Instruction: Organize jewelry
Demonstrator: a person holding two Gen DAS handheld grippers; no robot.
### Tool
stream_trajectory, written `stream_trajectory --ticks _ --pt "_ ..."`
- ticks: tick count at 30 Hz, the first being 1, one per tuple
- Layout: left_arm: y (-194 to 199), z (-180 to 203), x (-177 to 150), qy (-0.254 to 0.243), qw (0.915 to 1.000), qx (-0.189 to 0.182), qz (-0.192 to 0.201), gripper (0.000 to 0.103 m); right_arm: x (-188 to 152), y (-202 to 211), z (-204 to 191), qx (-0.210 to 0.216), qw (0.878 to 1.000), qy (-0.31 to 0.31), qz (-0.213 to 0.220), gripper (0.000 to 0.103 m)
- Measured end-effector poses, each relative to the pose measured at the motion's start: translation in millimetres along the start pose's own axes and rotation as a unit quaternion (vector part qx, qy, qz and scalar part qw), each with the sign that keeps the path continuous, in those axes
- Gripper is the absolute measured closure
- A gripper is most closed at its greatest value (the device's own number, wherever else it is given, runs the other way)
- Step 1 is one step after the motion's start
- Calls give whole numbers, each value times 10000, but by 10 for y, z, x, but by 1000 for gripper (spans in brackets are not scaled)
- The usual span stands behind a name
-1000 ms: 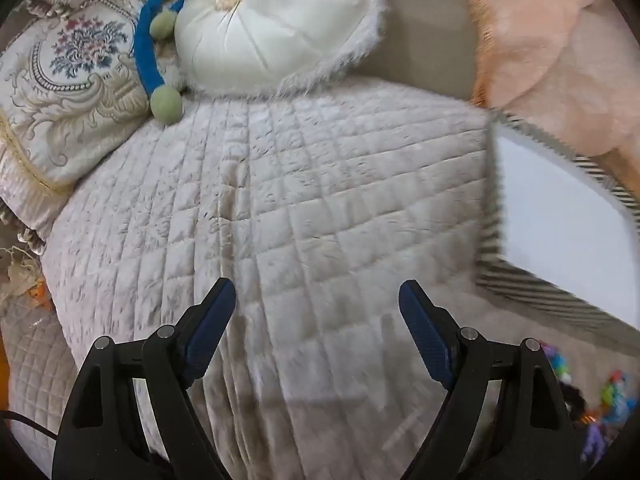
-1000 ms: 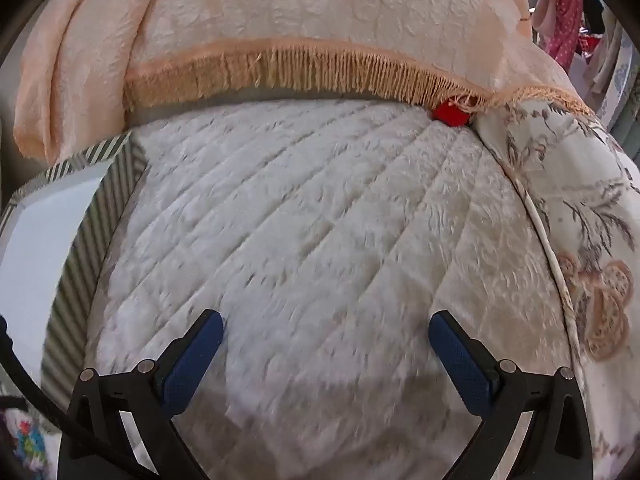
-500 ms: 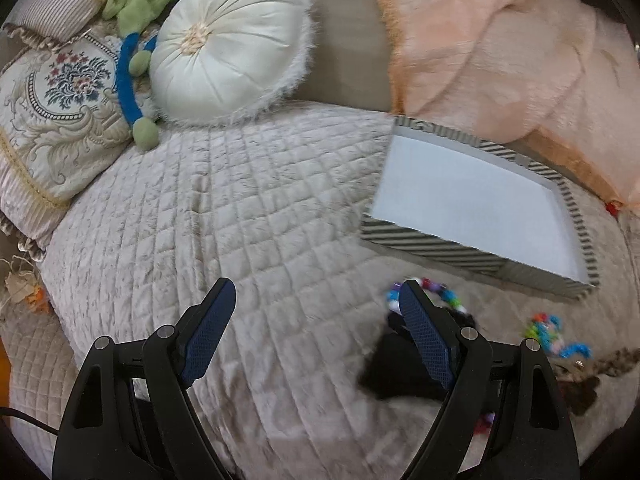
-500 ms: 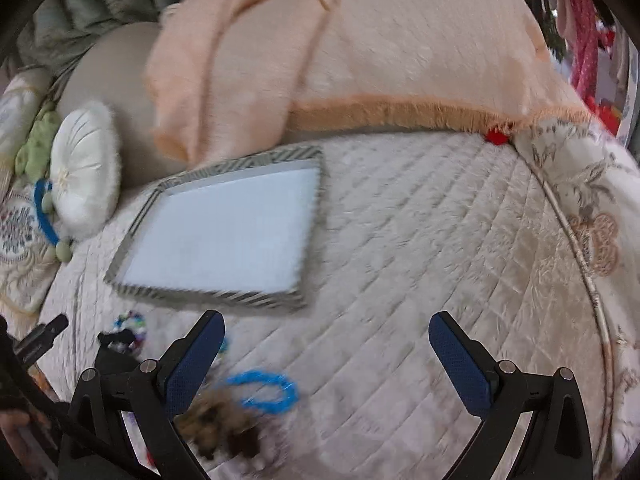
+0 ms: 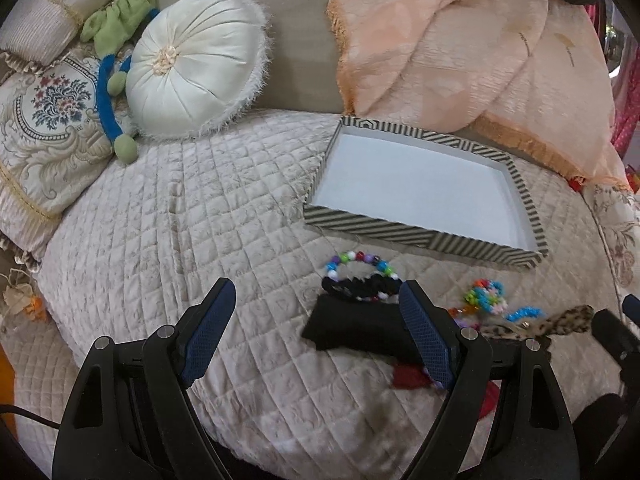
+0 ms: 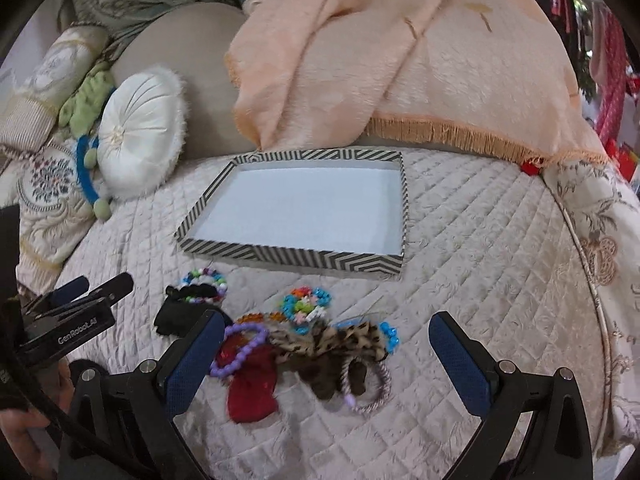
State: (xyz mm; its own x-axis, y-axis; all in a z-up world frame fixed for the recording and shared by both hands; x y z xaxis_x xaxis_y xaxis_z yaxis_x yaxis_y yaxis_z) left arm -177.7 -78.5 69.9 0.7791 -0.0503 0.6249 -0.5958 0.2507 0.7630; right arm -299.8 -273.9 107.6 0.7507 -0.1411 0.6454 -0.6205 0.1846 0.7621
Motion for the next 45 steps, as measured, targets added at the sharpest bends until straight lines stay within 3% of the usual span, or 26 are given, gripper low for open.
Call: stream_trajectory --ticks 6,10,45 --pt "162 100 -41 13 9998 -209 6 19 19 95 8 -120 9998 -143 -5 1" --pt "266 155 -54 -67 9996 -254 69 19 15 138 48 -447 9990 -89 -6 1" --pt "275 191 -143 -197 9995 -231 -15 19 -36 74 -42 -134 9996 -183 -162 1"
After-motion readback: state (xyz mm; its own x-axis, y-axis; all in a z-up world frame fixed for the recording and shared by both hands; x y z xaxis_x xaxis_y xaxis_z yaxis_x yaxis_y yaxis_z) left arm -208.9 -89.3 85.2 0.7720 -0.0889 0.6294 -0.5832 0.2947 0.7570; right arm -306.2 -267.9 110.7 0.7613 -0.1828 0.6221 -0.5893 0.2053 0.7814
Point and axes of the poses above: each gripper's, at about its wrist camera, not at the fingertips, and y roughly against the way its jaws point, z to its right, x to its top, the point moved 8 cm from there along -y, roughly the way its jaws point, and after that the axes turned 14 degrees about y, right-handed, at the moved point
